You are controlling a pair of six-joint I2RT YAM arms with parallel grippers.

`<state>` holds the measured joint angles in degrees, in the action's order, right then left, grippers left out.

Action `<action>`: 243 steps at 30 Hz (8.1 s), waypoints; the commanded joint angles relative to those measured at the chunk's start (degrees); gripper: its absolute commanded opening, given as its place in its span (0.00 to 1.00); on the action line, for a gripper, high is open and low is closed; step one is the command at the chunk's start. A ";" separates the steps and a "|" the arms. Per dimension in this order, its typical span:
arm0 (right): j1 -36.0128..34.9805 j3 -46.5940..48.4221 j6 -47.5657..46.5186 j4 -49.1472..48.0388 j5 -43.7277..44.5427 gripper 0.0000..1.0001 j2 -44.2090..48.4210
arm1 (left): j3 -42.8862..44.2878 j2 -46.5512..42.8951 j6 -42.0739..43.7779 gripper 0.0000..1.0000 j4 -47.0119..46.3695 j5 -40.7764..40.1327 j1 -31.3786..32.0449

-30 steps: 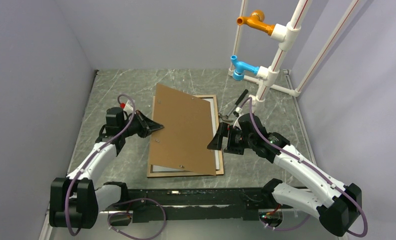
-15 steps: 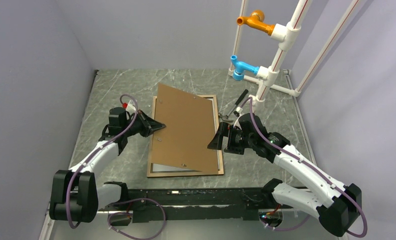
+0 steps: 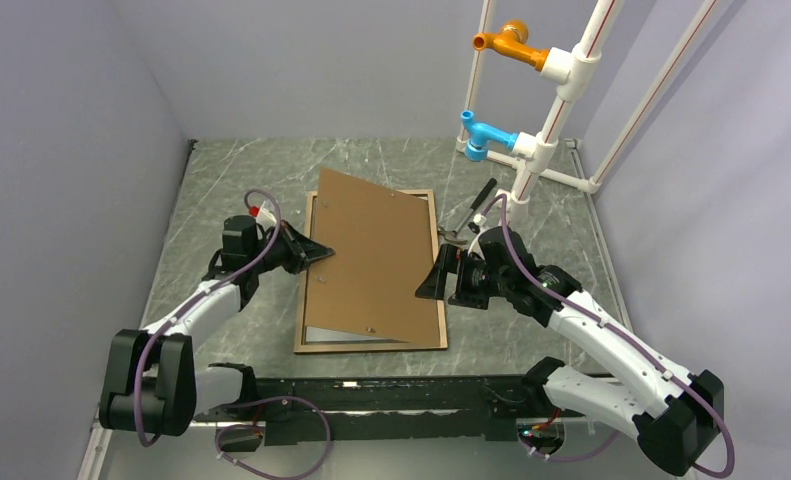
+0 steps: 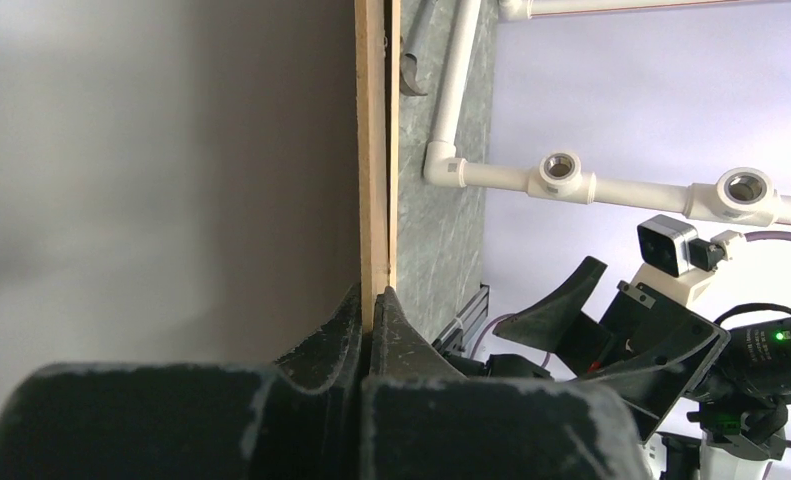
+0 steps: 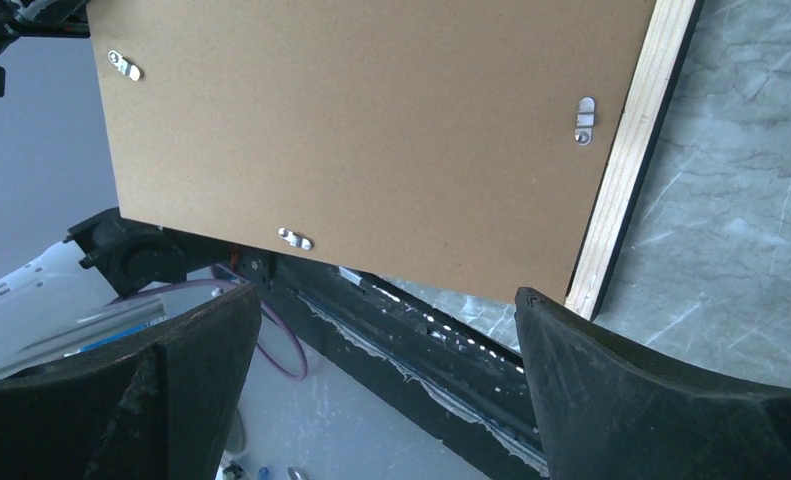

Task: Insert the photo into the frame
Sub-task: Place the photo frame item in the photo frame.

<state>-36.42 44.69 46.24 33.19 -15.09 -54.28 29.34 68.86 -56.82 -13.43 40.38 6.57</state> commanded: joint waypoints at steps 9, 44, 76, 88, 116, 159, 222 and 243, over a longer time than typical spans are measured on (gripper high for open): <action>0.30 -0.31 0.04 -0.68 -0.87 0.99 1.20 | 3.38 1.77 4.09 0.00 -3.82 1.25 0.37; 0.40 -0.29 0.15 -0.91 -1.22 1.00 0.90 | 6.00 0.53 6.37 0.00 -3.50 2.12 -2.09; 0.48 -1.48 0.61 -1.24 -1.09 0.99 1.11 | -0.04 2.81 2.39 0.00 -7.69 -0.99 1.25; 0.47 -1.61 0.78 -1.03 -0.81 0.99 1.26 | -0.61 -1.19 2.80 0.00 0.58 -5.89 1.25; 0.70 1.46 2.89 3.21 6.13 0.99 4.06 | 7.08 11.11 8.57 0.00 1.32 5.14 1.69; 1.05 0.76 2.54 2.32 4.48 0.99 2.26 | 26.10 17.84 29.15 0.72 35.02 -16.45 9.17; 1.18 -4.15 -1.48 2.96 8.18 0.99 -4.28 | 22.37 7.16 28.54 0.83 43.51 -37.77 19.97; -3.30 -11.16 -0.33 -5.59 10.39 0.77 -18.75 | 5.49 6.06 25.14 0.70 38.89 -27.89 10.38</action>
<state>-38.09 33.65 45.43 30.94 -6.50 -71.24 36.84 73.93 -29.91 28.88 9.56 17.06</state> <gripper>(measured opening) 0.806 0.722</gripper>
